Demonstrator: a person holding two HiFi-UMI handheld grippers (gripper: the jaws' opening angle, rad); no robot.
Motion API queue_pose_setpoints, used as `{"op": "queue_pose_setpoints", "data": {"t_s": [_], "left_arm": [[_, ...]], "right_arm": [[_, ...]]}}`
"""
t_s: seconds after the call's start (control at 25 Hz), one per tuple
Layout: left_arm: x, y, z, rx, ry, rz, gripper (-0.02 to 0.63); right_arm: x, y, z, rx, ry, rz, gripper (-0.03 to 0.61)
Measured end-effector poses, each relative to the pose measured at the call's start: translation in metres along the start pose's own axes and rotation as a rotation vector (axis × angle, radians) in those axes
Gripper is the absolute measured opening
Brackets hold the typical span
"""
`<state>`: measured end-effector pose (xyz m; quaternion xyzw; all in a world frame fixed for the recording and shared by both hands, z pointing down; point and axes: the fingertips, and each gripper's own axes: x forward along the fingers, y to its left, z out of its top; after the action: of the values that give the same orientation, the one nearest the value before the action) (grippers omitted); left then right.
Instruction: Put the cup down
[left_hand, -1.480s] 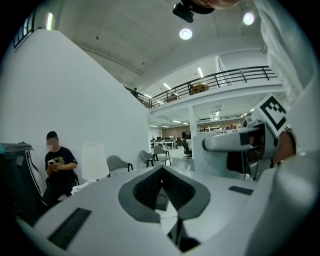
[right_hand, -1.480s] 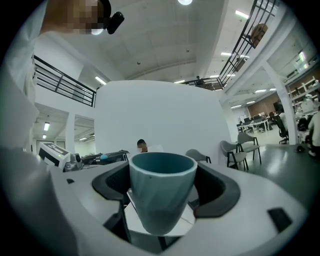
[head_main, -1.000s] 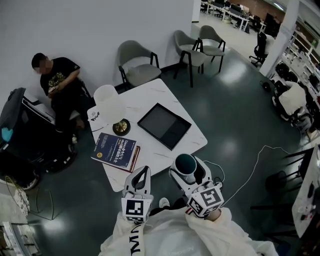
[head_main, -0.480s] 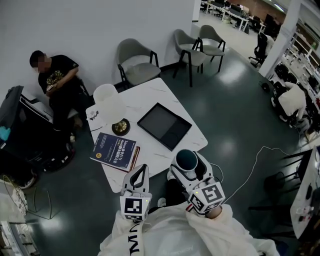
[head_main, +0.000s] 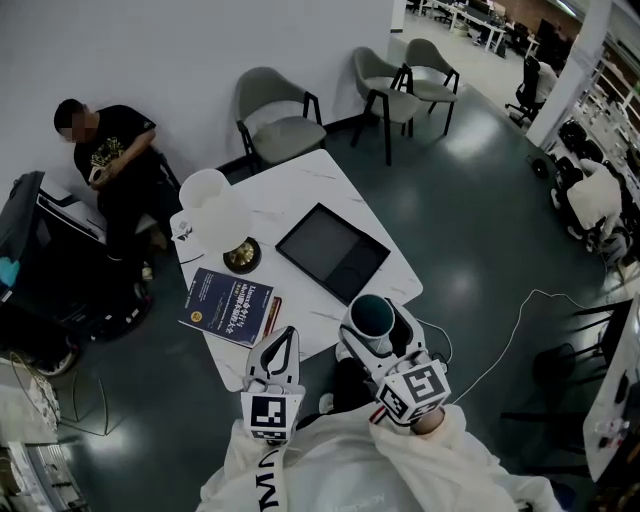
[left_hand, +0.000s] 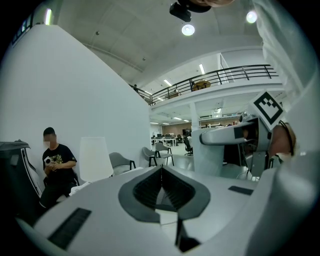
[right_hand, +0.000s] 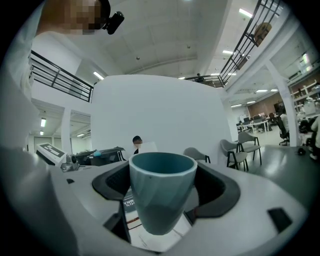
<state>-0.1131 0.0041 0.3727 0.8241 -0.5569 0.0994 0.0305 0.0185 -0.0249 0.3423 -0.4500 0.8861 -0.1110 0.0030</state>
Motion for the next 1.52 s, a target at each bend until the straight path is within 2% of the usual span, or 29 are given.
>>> {"op": "queue_pose_setpoints", "data": {"t_s": [0.68,0.88,1.12,1.28,1.36,1.52], "left_arm": [[0.075,0.031,-0.025,-0.008,0.052,0.028,0.012],[0.105,0.041,-0.031,-0.033,0.032,0.045,0.012],[0.138,0.056,-0.047,-0.035,0.070,0.056,0.012],[0.160,0.069,-0.040,-0.026,0.033,0.073,0.011],[0.170,0.071,-0.043,-0.018,0.044,0.071,0.012],[0.187,0.077,-0.047,-0.053,0.048,0.094,0.011]], "right_arm": [[0.075,-0.045,-0.015,-0.037,0.031,0.028,0.391],[0.097,-0.063,-0.023,-0.047,0.046,0.030,0.391],[0.129,-0.085,-0.032,-0.061,0.058,0.043,0.391],[0.151,-0.095,-0.034,-0.081,0.062,0.067,0.391],[0.161,-0.100,-0.037,-0.087,0.063,0.075,0.391],[0.180,-0.109,-0.040,-0.087,0.062,0.095,0.391]]}}
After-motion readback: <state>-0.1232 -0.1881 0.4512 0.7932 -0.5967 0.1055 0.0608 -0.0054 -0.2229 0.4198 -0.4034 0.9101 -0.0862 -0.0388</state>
